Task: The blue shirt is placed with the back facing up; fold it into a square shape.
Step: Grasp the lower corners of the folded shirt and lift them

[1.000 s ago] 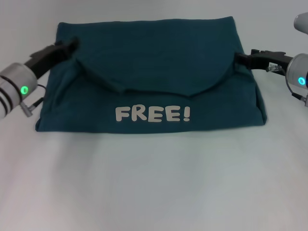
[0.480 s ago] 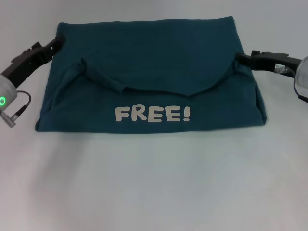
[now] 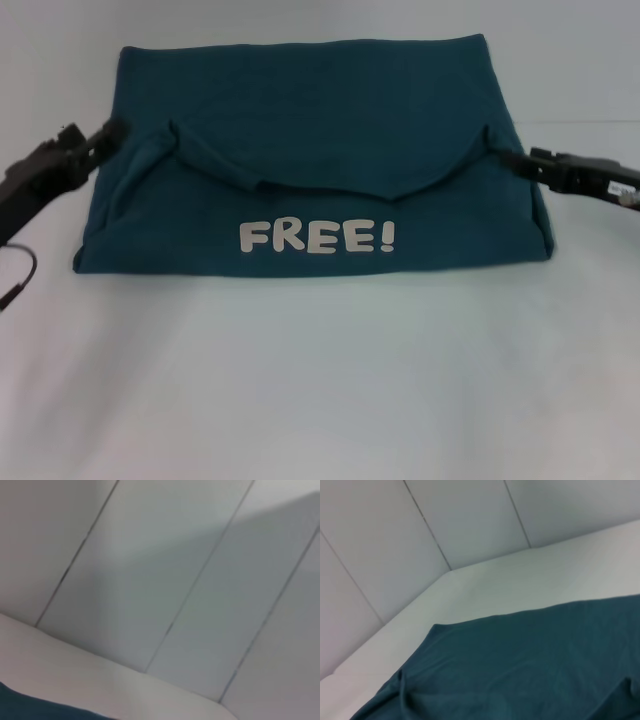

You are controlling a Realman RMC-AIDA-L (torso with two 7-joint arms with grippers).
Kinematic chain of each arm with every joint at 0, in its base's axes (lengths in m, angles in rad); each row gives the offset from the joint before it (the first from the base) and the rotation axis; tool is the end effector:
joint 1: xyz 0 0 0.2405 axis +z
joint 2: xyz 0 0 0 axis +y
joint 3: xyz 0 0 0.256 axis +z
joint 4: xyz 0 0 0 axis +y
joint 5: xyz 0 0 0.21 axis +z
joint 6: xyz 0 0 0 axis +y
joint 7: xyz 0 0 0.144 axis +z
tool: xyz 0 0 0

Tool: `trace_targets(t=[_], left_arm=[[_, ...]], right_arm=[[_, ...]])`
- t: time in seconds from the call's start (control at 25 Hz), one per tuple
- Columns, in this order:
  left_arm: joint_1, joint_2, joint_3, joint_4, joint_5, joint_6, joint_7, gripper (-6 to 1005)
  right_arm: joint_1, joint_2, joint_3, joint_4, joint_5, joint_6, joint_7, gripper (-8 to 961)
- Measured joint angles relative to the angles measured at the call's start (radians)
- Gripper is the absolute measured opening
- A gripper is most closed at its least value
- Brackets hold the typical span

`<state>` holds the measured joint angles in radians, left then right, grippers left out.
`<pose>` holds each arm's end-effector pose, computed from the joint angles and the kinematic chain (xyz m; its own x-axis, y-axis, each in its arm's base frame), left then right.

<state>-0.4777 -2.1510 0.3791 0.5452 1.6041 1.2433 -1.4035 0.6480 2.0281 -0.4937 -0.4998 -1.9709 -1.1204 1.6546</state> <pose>-0.3083 0.3559 0.0368 0.3172 0.2426 0.9168 0.8932 -0.4014 -0.2029 0.2903 0.4030 0.0286 0.4994 -0.5212 -0.6921 -0.8458 -0.4665 -0.2589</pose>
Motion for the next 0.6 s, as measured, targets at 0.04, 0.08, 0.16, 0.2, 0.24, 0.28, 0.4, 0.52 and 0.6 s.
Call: trace_targets(t=[0.04,0.08,0.16,0.2,0.24,0.28,0.4,0.52,0.6], left_arm=[[0.038,-0.006,0.042,0.032,0.000,0.014,0.002,901],[0.038,-0.006,0.042,0.032,0.000,0.014,0.002,901],[0.066,-0.010,0.067,0.052,0.002,0.007,0.002,901],[0.079,-0.011,0.070,0.057,0.006,-0.001,0.003,901],[0.086,-0.011,0.069,0.057,0.014,-0.009,0.003,901],[0.093,-0.011,0.065,0.058,0.031,-0.019,0.005,901],[0.103,-0.011,0.060,0.058,0.080,-0.051,0.021,901],[0.107,-0.012,0.060,0.058,0.148,-0.080,0.050,901],[0.106,-0.012,0.064,0.056,0.176,-0.104,0.074,902]], right_arm=[[-0.013,-0.002,-0.004,-0.002,-0.002,-0.017,0.005,618],[-0.029,-0.010,-0.015,-0.004,-0.003,-0.047,0.015,624],[-0.035,-0.015,-0.023,-0.006,-0.003,-0.061,0.025,636],[-0.041,-0.019,-0.029,-0.011,-0.003,-0.072,0.035,643],[-0.045,-0.022,-0.033,-0.016,-0.003,-0.080,0.042,649],[-0.050,-0.024,-0.035,-0.025,-0.003,-0.088,0.049,655],[-0.056,-0.029,-0.046,-0.042,-0.004,-0.099,0.081,674],[-0.057,-0.034,-0.050,-0.044,-0.004,-0.094,0.115,692],[-0.057,-0.035,-0.046,-0.044,-0.004,-0.090,0.125,705]])
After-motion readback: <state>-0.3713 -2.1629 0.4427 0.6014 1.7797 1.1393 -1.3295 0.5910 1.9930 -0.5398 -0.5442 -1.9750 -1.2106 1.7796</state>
